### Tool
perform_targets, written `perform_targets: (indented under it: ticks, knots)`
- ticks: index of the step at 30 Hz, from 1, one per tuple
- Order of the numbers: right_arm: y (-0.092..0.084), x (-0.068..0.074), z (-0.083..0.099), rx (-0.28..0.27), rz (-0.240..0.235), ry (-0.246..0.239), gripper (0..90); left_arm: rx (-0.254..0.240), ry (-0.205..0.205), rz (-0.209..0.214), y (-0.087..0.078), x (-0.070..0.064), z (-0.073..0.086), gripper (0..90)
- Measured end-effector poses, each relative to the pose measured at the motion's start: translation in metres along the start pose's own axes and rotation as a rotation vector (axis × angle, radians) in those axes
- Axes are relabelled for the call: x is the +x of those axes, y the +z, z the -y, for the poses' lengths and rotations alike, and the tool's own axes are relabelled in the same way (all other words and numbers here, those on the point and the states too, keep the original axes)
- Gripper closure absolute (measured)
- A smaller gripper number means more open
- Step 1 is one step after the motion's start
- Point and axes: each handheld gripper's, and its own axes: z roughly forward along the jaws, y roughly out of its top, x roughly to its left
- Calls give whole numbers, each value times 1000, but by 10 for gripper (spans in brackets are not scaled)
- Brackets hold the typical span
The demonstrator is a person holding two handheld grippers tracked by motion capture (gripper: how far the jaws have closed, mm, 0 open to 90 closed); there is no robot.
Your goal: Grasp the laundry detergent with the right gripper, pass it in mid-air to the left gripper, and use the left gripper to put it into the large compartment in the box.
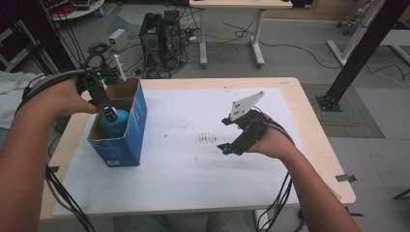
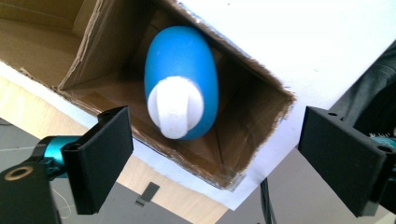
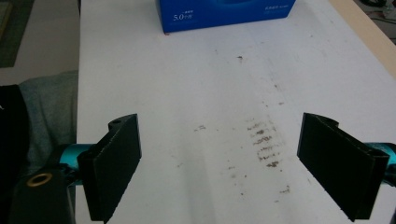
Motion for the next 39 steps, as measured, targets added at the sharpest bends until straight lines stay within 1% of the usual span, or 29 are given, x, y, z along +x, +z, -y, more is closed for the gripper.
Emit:
perform_targets:
  ticks: [1,2,3,4,6,7,8,9,10,11,12,13,15,17,18,21,22,23,25,27,29,30,32,34,36,39]
  knots:
    - [-1,-1,-1,-2,-1,-5,128,14,19,-1,-2,0,-1,86]
    - [-3,-1,-1,0,0,-2,128,17,32,1,-4,-2,-2,79]
    - [-4,-2,-1,1,5,-6,128,26,56,3,-6,-5,-4,68]
    - [-6,-2,-1,17,0,8,128,23,61,3,-7,-7,-5,66]
    - [-9,-3,-1,30,-3,8,128,22,82,5,-10,-12,-8,57]
    - [-10,-4,-1,35,4,3,128,15,87,4,-11,-15,-10,57]
    - [-11,-5,-1,41,7,6,128,23,103,3,-13,-17,-12,49]
    - [-13,-6,-2,52,8,14,128,24,116,-1,-14,-19,-14,37]
    - [-15,-5,-2,60,12,31,128,16,119,0,-14,-24,-16,27]
    - [-17,-8,-2,65,14,15,128,25,143,6,-15,-25,-18,27]
    - [-18,-8,-2,74,14,9,128,9,139,5,-14,-29,-20,23]
    - [-20,-9,-3,82,14,6,128,29,169,10,-15,-30,-23,22]
    - [-23,-10,-3,97,19,1,128,30,197,17,-13,-36,-28,22]
    - [-26,-12,-4,117,22,1,128,28,247,22,-10,-42,-35,22]
    - [-28,-13,-5,128,23,-5,128,23,254,30,-8,-46,-38,22]
    - [-30,-16,-6,153,22,-7,128,32,314,35,-3,-56,-48,22]
    - [-31,-17,-7,162,16,-12,128,22,318,33,0,-60,-51,23]
    - [-31,-18,-8,175,16,-8,128,19,334,32,2,-64,-54,23]
    - [-31,-20,-8,194,15,-17,128,19,363,24,4,-70,-61,23]
    - [-31,-22,-9,209,18,-17,128,22,381,32,7,-74,-67,23]
    - [-30,-23,-10,229,0,-22,128,21,401,26,10,-80,-73,23]
    - [-29,-25,-10,245,-9,-27,128,18,404,33,11,-81,-75,23]
    - [-28,-26,-11,266,-12,-31,128,18,421,31,15,-84,-80,23]
    - [-26,-27,-13,295,-30,-29,128,16,417,32,20,-86,-84,23]
    - [-24,-29,-15,323,-34,-56,128,28,424,16,28,-88,-88,23]
    - [-21,-29,-18,377,-27,-66,128,38,437,32,40,-92,-93,23]
